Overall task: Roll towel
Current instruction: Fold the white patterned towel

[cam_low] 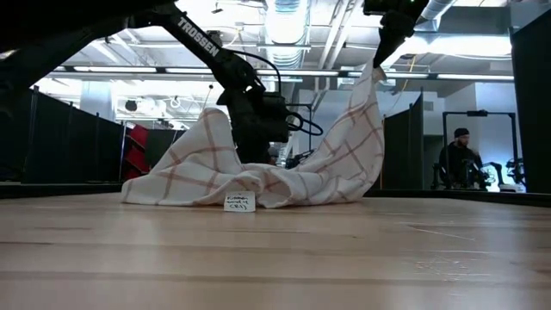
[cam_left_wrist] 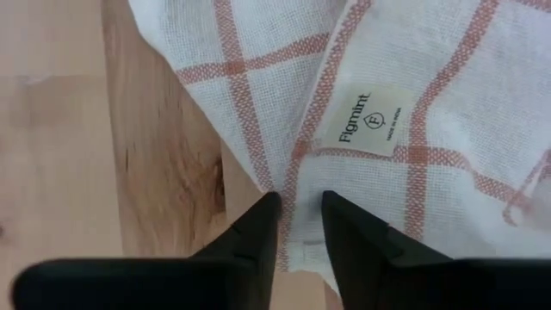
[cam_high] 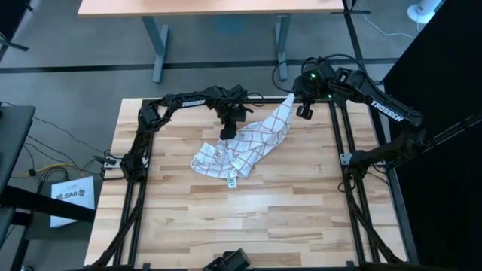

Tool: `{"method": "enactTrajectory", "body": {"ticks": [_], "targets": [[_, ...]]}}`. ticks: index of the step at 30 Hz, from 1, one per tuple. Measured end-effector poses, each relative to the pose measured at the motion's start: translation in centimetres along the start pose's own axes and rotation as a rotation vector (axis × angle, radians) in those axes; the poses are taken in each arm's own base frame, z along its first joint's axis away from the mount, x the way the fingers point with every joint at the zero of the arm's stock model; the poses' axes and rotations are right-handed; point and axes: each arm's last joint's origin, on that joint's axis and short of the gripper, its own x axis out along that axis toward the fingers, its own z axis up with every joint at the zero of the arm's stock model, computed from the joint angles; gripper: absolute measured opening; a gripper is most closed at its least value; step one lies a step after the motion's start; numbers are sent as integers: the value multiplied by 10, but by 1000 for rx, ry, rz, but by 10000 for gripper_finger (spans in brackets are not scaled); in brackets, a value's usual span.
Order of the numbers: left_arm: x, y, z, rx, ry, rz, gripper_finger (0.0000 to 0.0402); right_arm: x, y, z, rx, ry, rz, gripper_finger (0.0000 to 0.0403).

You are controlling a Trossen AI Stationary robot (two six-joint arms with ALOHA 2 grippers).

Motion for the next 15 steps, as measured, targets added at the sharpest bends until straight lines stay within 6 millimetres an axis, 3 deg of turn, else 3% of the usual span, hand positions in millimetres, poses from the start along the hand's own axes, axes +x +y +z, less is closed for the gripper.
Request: {"method": "enactTrajectory", "body": {"ticks": [7,12,15], "targets": [[0,-1,-1,16,8,-4,7,0,-2,-1,6,3,-5,0],[-2,-1,-1,8,25,-7,1,0,-2,-1,0,4,-6,0],[-17,-5,2,-13,104,-9,1,0,-2,-1,-2,4,-6,0]]}}
